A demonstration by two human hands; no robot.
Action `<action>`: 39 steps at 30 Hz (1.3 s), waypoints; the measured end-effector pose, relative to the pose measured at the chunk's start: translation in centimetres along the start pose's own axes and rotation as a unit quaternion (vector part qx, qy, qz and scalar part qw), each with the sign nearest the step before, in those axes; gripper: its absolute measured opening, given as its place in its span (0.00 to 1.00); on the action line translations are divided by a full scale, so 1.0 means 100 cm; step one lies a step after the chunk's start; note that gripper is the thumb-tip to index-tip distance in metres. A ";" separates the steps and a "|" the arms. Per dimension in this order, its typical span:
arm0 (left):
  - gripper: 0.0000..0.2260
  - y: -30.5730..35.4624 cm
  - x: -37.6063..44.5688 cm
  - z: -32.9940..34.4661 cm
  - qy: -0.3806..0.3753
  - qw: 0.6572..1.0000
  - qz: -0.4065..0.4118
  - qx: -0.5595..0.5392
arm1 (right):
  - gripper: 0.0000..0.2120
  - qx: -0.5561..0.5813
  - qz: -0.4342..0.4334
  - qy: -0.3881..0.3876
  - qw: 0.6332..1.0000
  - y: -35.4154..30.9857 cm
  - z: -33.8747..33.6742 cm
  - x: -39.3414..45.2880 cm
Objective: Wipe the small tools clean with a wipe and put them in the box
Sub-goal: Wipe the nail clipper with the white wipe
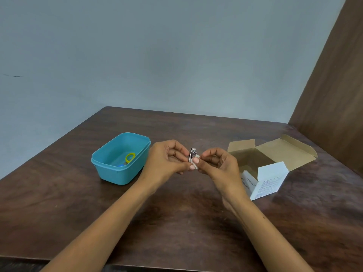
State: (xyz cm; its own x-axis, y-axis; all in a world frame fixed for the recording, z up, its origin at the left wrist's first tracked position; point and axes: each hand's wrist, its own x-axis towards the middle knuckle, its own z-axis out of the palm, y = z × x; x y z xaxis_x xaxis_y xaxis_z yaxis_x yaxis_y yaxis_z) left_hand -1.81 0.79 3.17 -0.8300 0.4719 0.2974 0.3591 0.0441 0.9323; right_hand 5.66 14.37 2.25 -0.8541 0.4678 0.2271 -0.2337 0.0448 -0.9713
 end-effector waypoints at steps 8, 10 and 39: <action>0.11 0.000 -0.001 0.000 0.010 1.000 0.012 0.016 | 0.12 -0.023 -0.032 0.005 0.999 0.000 -0.001 -0.001; 0.11 -0.001 -0.001 0.003 0.010 0.999 0.023 0.036 | 0.14 -0.018 -0.034 0.014 0.999 0.000 -0.001 -0.001; 0.08 0.003 0.001 -0.009 -0.062 0.995 -0.075 -0.021 | 0.13 0.017 0.052 -0.023 0.998 -0.006 -0.005 0.000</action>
State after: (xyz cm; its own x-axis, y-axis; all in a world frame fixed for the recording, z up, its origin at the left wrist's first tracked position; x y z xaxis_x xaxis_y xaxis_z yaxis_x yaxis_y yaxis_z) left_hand -2.17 0.07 3.66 -0.8127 0.5682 0.1293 0.2155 0.0868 0.9726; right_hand 5.99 14.77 2.80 -0.8952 0.4265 0.1291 -0.1580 -0.0328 -0.9869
